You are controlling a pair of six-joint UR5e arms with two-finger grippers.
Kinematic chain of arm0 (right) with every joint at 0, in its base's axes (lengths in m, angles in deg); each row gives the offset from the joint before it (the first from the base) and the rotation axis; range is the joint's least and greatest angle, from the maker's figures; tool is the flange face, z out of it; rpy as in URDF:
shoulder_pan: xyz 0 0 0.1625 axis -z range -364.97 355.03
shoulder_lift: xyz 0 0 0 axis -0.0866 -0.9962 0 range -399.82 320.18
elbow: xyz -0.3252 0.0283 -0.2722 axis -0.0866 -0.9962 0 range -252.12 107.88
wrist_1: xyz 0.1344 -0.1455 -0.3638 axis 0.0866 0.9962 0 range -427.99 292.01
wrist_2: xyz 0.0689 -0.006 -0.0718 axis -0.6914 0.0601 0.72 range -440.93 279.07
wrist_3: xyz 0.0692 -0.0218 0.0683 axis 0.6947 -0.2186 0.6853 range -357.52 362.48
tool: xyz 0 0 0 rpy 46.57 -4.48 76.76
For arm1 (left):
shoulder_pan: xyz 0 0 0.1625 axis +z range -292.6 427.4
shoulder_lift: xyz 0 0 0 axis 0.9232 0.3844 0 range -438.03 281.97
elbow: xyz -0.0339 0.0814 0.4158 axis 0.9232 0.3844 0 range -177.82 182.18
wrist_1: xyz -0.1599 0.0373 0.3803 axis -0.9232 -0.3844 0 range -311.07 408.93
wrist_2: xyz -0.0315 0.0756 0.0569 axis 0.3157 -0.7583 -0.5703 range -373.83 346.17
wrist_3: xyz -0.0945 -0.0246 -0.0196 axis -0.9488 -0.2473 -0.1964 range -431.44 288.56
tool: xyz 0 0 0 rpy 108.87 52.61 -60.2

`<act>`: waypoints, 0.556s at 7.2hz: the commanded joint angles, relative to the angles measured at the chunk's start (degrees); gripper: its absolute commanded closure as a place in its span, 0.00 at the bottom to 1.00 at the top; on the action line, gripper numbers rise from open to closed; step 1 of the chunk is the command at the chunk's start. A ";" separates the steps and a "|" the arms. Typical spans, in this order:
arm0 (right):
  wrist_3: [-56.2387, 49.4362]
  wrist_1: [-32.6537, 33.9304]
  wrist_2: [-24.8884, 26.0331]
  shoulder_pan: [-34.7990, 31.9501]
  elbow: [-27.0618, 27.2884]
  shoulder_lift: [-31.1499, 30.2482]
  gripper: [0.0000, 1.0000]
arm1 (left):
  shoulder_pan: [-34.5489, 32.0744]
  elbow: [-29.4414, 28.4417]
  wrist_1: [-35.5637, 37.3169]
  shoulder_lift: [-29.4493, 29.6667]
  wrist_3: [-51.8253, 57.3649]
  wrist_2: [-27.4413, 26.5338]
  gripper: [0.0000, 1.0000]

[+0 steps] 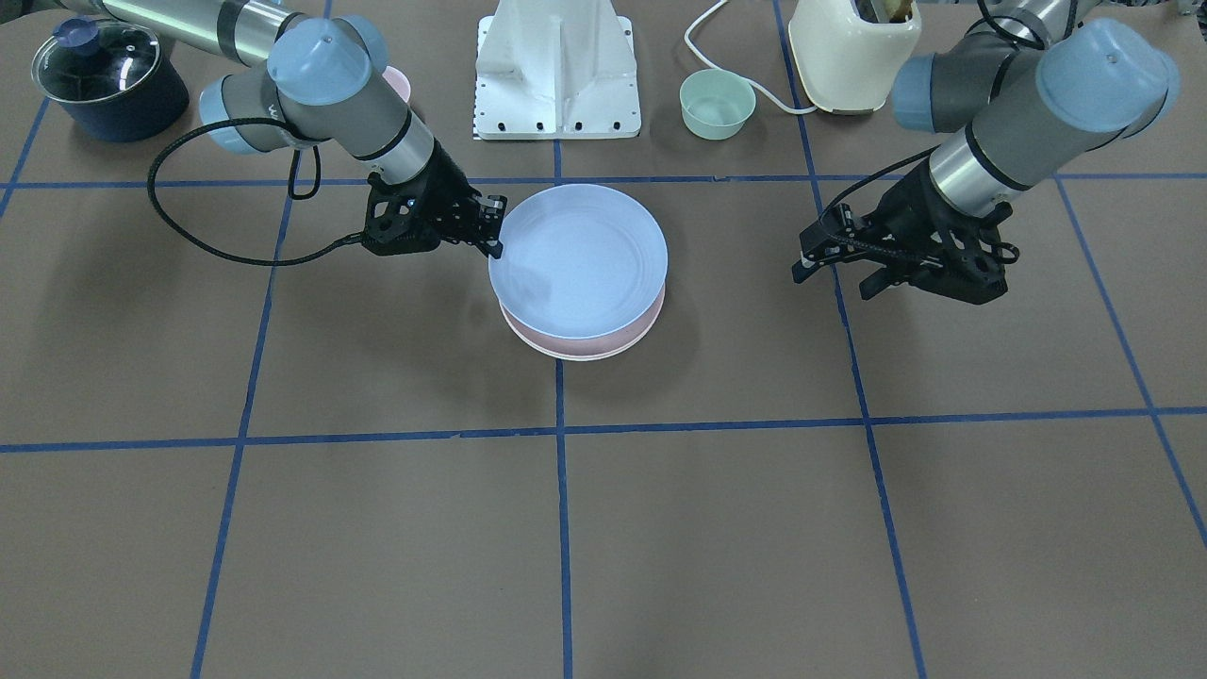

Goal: Stack three plates with pink and blue
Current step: 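Carry the blue plate with the right gripper onto the pink plate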

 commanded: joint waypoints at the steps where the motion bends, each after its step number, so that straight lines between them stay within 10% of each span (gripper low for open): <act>1: -0.25 0.03 3.99 1.59 -0.39 -0.05 0.00 | -0.01 -0.01 -0.07 -0.08 -0.01 -0.08 0.00; 4: -3.14 0.03 -3.35 -7.43 0.22 -4.68 0.00 | -1.23 -0.01 -0.16 -2.79 6.70 0.01 0.00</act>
